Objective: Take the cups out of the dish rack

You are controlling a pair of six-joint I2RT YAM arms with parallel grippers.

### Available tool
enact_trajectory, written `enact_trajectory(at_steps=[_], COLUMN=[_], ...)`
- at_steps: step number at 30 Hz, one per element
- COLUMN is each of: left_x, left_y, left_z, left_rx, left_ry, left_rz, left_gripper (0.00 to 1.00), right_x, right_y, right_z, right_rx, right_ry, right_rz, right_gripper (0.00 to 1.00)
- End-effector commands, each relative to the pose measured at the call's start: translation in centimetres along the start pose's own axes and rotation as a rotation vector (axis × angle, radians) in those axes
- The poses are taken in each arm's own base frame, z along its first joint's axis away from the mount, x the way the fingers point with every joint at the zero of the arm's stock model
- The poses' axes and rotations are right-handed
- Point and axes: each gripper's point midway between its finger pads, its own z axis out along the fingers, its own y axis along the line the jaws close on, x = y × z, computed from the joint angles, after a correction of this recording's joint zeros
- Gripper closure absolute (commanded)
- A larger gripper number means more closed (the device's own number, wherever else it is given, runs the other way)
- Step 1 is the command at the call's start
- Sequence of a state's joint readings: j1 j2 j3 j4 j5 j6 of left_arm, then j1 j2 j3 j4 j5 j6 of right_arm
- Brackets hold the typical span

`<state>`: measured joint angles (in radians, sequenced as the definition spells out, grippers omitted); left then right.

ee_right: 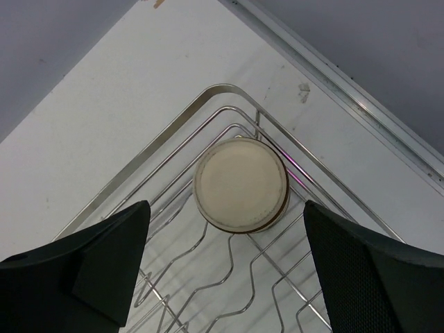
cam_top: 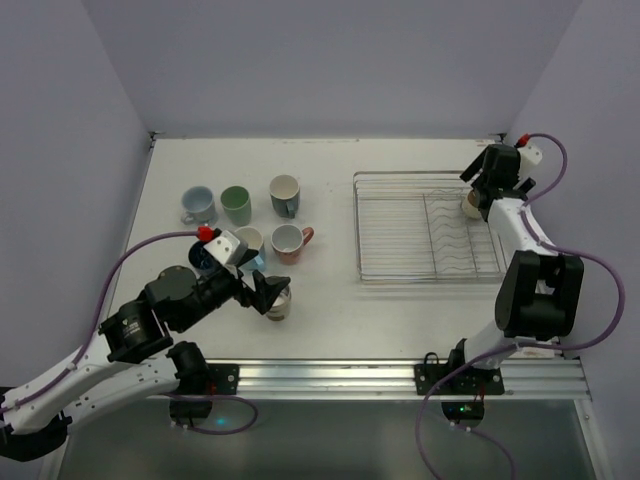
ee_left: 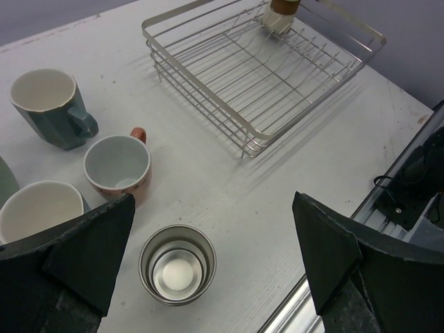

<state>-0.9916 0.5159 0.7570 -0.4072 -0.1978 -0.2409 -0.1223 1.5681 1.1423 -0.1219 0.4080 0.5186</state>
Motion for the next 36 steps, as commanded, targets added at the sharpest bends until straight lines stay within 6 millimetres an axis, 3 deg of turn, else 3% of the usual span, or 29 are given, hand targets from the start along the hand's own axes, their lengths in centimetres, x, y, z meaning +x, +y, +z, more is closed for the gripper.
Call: enact_trajectory(at_steps=[1,15,19,22,24,28,29,32,33,34,36], left_x=[-1.2,-0.7,-0.5,-0.4,-0.5,-0.4,-0.3,-0.2,-0.2,-0.3,-0.8], left_y=[0.1,0.4,0.7,0.9,1.1,1.4,1.5,1.5,1.5,1.5,1.4], left_z=[0.1,0.7,1.0,1.1,1.1,1.4,1.5,1.9,2.0,2.0,2.1], left_rx=[-0.005,-0.021,-0.033,-0.041,-0.048,-0.055,-0.054,-0.050,-0.050,-0.045,-0.042], left_ry=[-0.046,-0.032,-0.019,-0.016,-0.018,-0.013,-0.008,0.004,0.004,0.005,-0.013], left_rz=[0.021,0.029,0.031,0.030,0.028,0.027,0.025,0.021,0.014,0.011,-0.003], left_gripper=[0.00,0.00,0.00,0.00,0.00,0.00,0.00,0.00,0.00,0.00,0.00], right_x=[-1.1,1.6,1.9,1.9,1.6,-0.5,-1.8,-3.5,-4.9,-4.7,-6.6], right_y=[-0.3,-0.6,-0.4,-0.3,-0.4,-0.2,0.1,0.7,1.4,1.5,2.6], right_z=[0.8,4.8,5.3,5.3,4.8,3.2,2.3,0.7,-0.9,-1.5,-3.9], right_rx=[0.050,0.090,0.089,0.087,0.085,0.067,0.052,-0.003,-0.057,-0.081,-0.159], right_ry=[-0.016,0.087,0.107,0.112,0.105,0.040,0.006,-0.050,-0.086,-0.089,-0.141], right_rz=[-0.008,-0.105,-0.118,-0.119,-0.115,-0.087,-0.072,-0.034,-0.007,0.001,0.058], right_gripper=[0.06,0.11,0.19,0.33,0.47,0.60,0.62,0.64,0.65,0.65,0.65])
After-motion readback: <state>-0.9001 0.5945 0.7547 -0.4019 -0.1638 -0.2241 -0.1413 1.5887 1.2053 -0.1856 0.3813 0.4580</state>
